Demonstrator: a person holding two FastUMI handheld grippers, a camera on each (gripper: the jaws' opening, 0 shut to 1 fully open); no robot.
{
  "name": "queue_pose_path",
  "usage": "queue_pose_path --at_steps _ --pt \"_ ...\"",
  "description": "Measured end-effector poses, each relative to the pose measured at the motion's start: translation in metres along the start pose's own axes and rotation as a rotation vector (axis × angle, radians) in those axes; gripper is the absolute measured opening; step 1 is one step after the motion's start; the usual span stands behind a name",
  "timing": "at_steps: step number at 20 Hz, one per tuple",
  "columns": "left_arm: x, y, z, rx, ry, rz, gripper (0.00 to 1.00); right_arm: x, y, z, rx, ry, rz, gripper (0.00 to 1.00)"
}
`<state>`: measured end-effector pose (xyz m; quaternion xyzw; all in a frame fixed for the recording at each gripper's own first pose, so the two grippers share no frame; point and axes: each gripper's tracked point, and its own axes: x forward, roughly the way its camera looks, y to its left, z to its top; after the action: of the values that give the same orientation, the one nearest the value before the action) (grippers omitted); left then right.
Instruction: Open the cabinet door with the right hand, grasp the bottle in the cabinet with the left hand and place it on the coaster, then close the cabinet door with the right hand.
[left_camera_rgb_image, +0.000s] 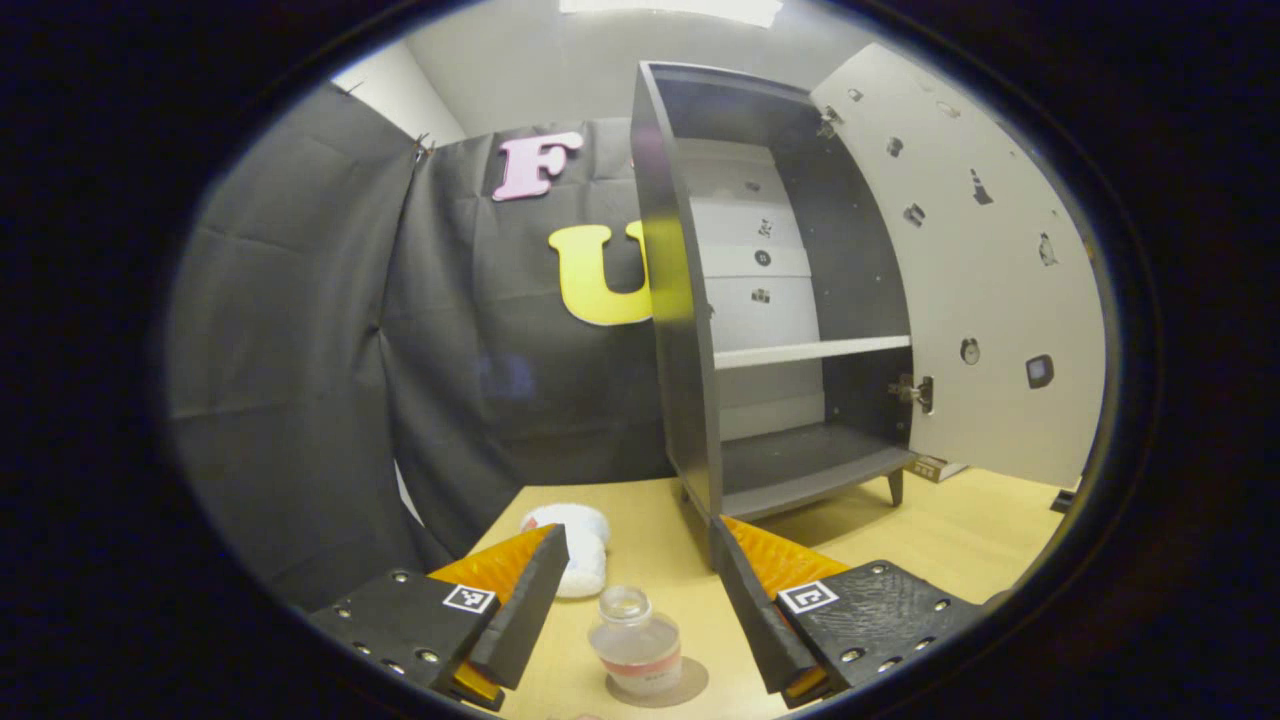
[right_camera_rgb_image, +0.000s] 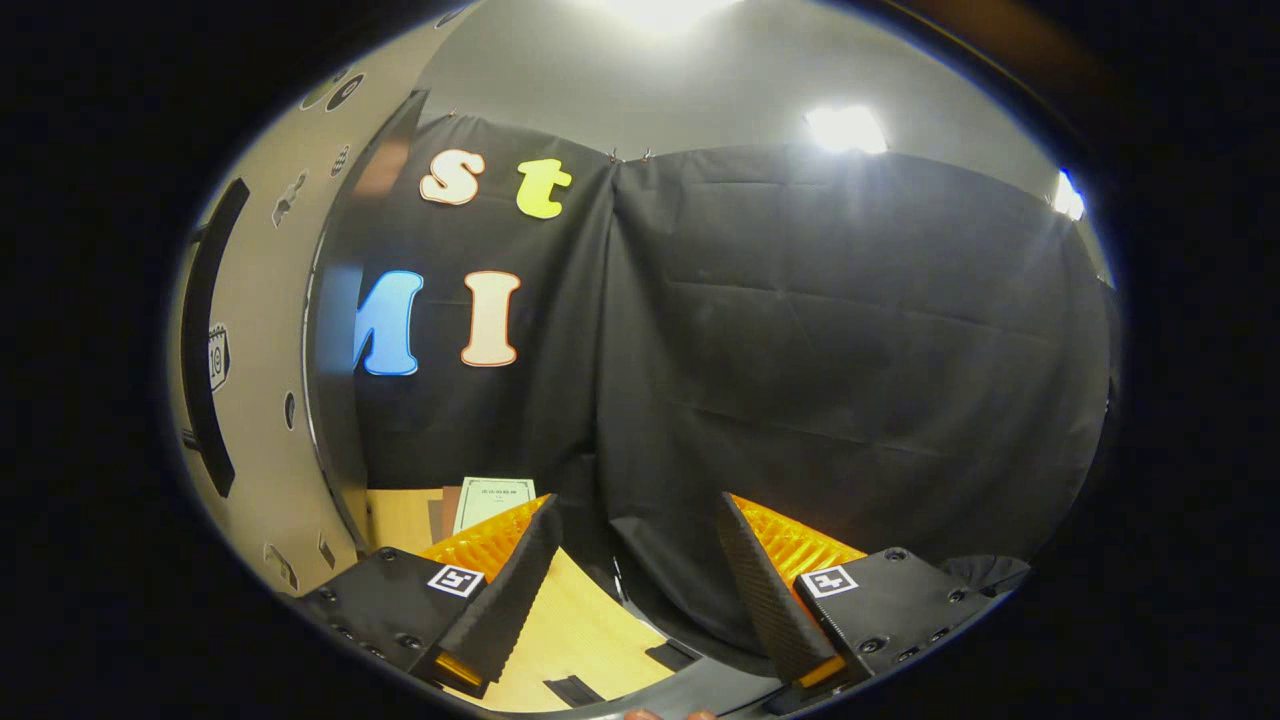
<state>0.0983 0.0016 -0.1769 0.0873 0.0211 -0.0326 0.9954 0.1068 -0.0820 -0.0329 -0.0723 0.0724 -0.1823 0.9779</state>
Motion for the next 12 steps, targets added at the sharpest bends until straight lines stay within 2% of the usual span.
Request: queue_pose_path --at_steps 2,4,8,12 --pt "-0.013 0.001 0.026 0.04 0.007 0.06 0.84 0.005 -0.002 0.005 -0.004 -0.026 0.028 0.99" --pt "-0.027 -0.009 0.055 0.036 0.01 0.097 0.85 0.01 0.001 0.01 0.002 -0.042 0.071 0.99" --pt "-0.065 -0.037 0.108 -0.063 -0.003 0.161 0.85 0.02 0.016 0.031 0.039 -0.081 0.2 0.97" --pt "-0.094 -0.07 0.142 -0.163 0.05 0.185 0.85 0.019 0.044 0.056 0.043 -0.133 0.375 0.97"
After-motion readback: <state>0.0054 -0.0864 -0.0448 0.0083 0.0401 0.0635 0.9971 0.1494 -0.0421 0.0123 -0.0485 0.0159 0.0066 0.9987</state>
